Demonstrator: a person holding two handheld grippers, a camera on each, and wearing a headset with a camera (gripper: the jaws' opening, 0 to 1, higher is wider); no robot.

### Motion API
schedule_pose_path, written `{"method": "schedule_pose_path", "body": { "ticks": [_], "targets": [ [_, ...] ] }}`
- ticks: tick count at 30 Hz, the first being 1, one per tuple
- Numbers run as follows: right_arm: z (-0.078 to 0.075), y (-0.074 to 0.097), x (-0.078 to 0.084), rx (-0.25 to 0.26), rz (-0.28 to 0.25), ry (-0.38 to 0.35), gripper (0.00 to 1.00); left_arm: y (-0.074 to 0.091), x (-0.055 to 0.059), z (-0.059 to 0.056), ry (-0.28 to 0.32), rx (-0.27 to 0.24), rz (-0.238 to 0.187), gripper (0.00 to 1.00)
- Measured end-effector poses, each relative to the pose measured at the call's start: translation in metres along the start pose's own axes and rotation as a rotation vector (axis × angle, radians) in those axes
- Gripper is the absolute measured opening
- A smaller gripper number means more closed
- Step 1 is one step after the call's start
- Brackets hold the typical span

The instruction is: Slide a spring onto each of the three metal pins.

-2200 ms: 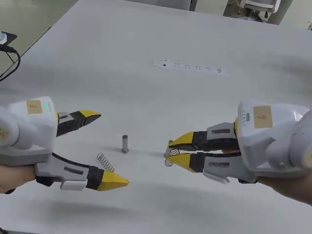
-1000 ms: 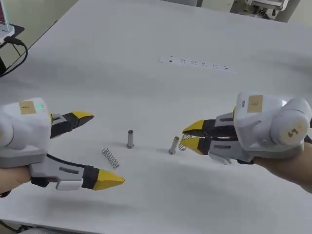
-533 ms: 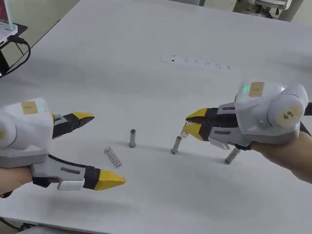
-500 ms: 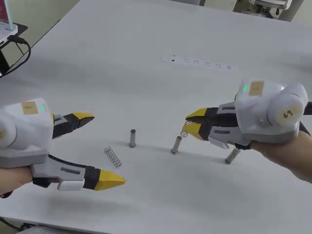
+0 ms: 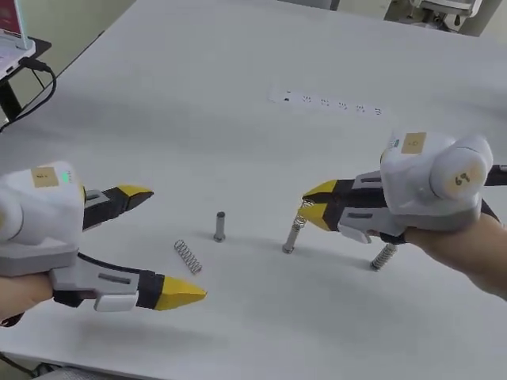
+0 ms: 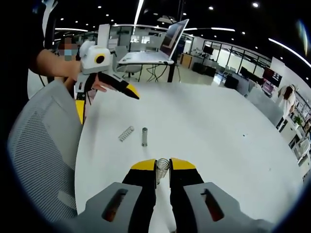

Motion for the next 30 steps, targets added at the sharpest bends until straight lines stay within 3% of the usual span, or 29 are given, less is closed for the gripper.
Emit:
{"method": "schedule_pose_path", "body": {
  "ticks": [16,30],
  "targets": [
    [0.002,-0.008,0.009,-0.021,0.026,-0.009,0.07,0.002,0.005,0.0,0.012,-0.003,0.012,0.97],
    [0.006,-0.028,0.036,-0.038,0.075,-0.049,0.07,0.002,0.008,0.0,0.017,-0.005,0.017,0.96]
  ]
}}
Point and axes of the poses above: the centre of the closed fingertips' face, and the gripper's own axes: y roughly backward along the fingers, z roughly to its left, x roughly out of its underside, the point moved 1 cm from there along y, roughly backward along the fingers, and after that the axes turned 4 degrees about -z, right-handed, at the moved point
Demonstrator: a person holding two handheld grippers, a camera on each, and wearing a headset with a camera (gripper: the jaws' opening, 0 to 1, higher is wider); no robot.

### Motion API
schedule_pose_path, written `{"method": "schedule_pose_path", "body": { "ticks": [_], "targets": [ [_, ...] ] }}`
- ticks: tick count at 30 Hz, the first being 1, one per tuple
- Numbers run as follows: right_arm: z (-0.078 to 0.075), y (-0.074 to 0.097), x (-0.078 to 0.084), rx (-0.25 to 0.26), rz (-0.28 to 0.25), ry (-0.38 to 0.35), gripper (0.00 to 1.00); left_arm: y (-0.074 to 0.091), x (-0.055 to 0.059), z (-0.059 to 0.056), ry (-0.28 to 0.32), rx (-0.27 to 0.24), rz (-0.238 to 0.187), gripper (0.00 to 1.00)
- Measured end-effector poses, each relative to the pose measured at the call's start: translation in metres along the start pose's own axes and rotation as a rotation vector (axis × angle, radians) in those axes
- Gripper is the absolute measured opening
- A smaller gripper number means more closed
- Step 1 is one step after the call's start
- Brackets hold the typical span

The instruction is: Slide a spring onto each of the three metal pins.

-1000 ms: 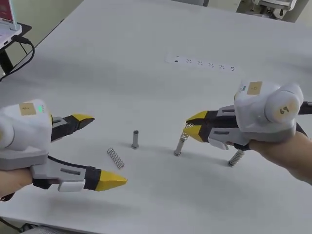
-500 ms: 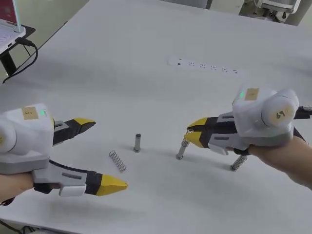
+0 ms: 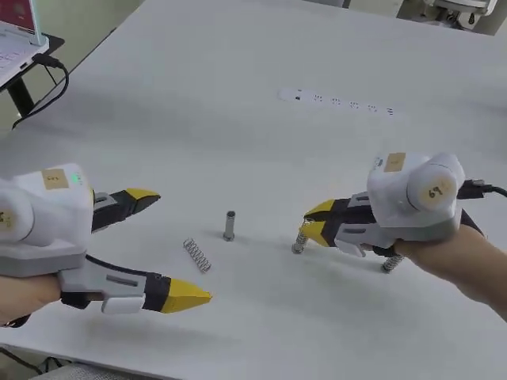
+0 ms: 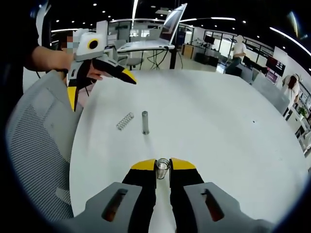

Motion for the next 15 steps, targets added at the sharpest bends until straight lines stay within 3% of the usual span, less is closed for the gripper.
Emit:
{"method": "schedule_pose_path", "body": {
  "ticks": [9,15],
  "targets": [
    [0.002,-0.011,0.013,-0.005,0.032,-0.018,0.07,-0.003,-0.001,0.0,-0.001,0.008,0.0,0.96],
    [0.001,-0.01,0.011,0.001,0.013,-0.044,0.07,-0.003,0.0,0.0,0.003,0.008,0.001,0.96]
  ]
}}
Point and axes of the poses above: the centre of the closed fingertips' face, and the gripper's own axes: y roughly backward along the fingers, z roughly to its left, x roughly out of its underside, the point moved 1 cm from there along y, roughly backward along the fingers, and after that the axes turned 4 degrees about -z, right-handed, at the moved point
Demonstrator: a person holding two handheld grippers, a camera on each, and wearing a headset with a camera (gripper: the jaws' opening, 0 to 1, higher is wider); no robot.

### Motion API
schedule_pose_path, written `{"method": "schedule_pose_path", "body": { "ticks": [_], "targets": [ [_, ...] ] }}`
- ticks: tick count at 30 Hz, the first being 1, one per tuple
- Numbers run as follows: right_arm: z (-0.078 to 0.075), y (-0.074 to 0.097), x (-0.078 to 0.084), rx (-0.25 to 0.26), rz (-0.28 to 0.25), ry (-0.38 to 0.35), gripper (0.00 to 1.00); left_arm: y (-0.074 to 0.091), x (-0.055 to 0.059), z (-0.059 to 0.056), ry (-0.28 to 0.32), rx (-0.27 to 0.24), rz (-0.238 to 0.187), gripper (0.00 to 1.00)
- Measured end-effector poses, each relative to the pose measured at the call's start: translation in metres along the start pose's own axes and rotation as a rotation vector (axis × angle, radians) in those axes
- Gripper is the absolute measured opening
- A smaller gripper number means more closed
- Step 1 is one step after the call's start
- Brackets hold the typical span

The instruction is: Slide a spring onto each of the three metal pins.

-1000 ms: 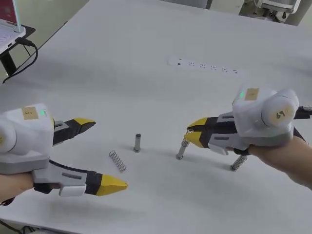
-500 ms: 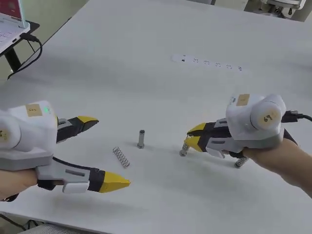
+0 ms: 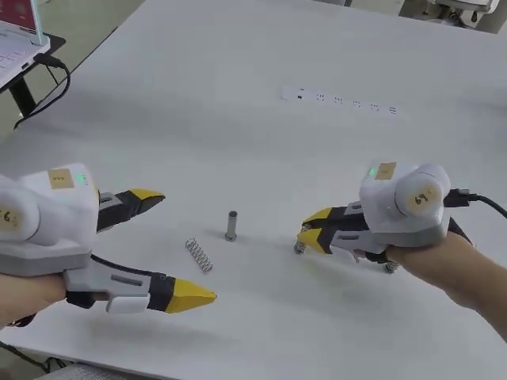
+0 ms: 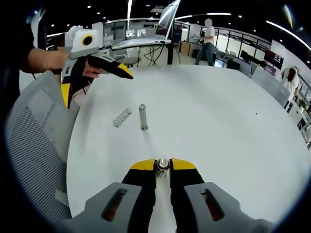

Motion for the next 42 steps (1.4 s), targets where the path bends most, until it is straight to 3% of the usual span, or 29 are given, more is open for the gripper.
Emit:
{"method": "schedule_pose_path", "body": {
  "ticks": [13,22,32,42],
  "targets": [
    [0.002,0.0,-0.001,0.006,0.021,0.003,0.14,0.001,0.0,-0.003,-0.003,0.006,0.003,0.95],
    [-0.003,0.01,-0.008,0.042,-0.02,-0.05,0.22,0.003,-0.001,-0.004,-0.005,0.002,0.003,0.96],
    [-0.002,0.032,-0.016,0.086,-0.107,-0.133,0.3,0.004,-0.004,-0.001,-0.006,-0.01,-0.006,0.96],
    [0.004,0.051,-0.01,0.107,-0.151,-0.189,0.33,0.004,-0.005,-0.001,-0.004,-0.011,-0.008,0.97]
  ]
}}
Point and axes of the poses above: the centre of the closed fingertips' face, and the gripper's own axes: y roughly backward along the fingers, z roughly to its left, x roughly out of its underside, the point moved 1 cm from there along y, roughly backward along the fingers, and after that the axes turned 4 degrees about -z, right-handed, at the moved point
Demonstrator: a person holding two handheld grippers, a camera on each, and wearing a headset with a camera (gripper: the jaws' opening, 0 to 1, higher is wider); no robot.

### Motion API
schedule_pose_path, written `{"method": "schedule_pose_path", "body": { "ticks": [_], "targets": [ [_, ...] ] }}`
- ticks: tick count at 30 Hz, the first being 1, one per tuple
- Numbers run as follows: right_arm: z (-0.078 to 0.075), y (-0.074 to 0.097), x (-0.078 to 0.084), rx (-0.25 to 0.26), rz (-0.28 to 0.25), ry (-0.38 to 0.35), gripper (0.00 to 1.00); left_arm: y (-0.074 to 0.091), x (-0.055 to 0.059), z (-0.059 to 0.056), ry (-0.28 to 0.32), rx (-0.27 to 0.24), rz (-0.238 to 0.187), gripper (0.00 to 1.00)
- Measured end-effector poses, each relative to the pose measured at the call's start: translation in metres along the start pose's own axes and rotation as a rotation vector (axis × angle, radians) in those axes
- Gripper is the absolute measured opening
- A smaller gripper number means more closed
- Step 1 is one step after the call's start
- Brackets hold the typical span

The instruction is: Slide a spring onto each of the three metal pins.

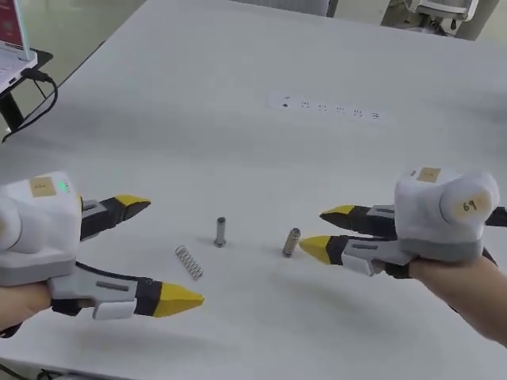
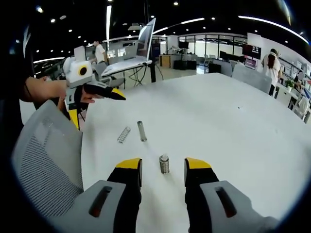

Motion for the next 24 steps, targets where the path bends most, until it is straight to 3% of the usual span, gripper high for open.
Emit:
{"method": "schedule_pose_path", "body": {
  "ticks": [10,17,24],
  "targets": [
    [0.009,0.012,-0.002,0.004,-0.026,-0.017,0.32,-0.001,-0.003,0.0,-0.004,0.006,-0.005,0.97],
    [0.011,0.021,0.008,0.014,-0.028,-0.053,0.34,0.0,-0.003,0.0,-0.003,0.004,-0.004,0.96],
    [0.024,0.024,0.02,-0.003,-0.014,-0.078,0.33,-0.002,-0.003,-0.003,0.004,0.005,-0.009,0.97]
  ]
}}
Point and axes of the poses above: the centre of the closed fingertips' face, and the gripper's own axes: y roughly backward along the fingers, z roughly to its left, x roughly out of its underside, the point moved 1 cm from there along y, roughly backward along the fingers, and after that the axes turned 4 degrees about -z, right-handed, at the moved point
